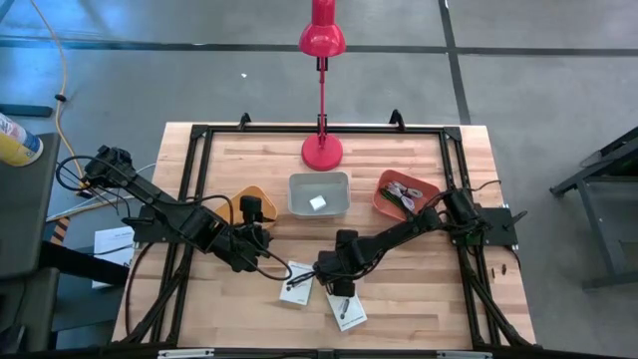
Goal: Pick and place items into bin
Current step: Put the pink charger adapter into the gray bin
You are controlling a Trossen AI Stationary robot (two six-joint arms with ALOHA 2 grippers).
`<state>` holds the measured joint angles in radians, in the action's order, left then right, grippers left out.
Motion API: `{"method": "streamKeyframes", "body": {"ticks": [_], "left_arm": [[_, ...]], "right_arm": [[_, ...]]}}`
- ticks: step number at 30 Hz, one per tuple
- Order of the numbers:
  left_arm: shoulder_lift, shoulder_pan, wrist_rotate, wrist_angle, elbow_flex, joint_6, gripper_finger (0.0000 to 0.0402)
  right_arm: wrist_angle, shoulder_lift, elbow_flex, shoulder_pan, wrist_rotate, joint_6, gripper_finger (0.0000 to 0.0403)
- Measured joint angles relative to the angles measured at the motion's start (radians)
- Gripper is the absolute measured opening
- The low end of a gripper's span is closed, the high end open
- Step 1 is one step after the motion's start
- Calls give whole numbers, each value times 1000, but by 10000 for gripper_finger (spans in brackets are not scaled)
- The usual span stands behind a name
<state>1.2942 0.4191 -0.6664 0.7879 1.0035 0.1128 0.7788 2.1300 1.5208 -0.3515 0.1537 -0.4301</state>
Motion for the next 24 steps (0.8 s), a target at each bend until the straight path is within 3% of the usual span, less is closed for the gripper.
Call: {"method": "streamKeyframes", "body": {"ticks": [16, 24], "left_arm": [[0, 0, 0, 0, 0, -2, 216], [0, 0, 0, 0, 0, -3, 216]], "right_arm": [[-2, 0, 0, 1, -22, 8, 223], [-16, -1, 0, 1, -65, 4, 269]]}}
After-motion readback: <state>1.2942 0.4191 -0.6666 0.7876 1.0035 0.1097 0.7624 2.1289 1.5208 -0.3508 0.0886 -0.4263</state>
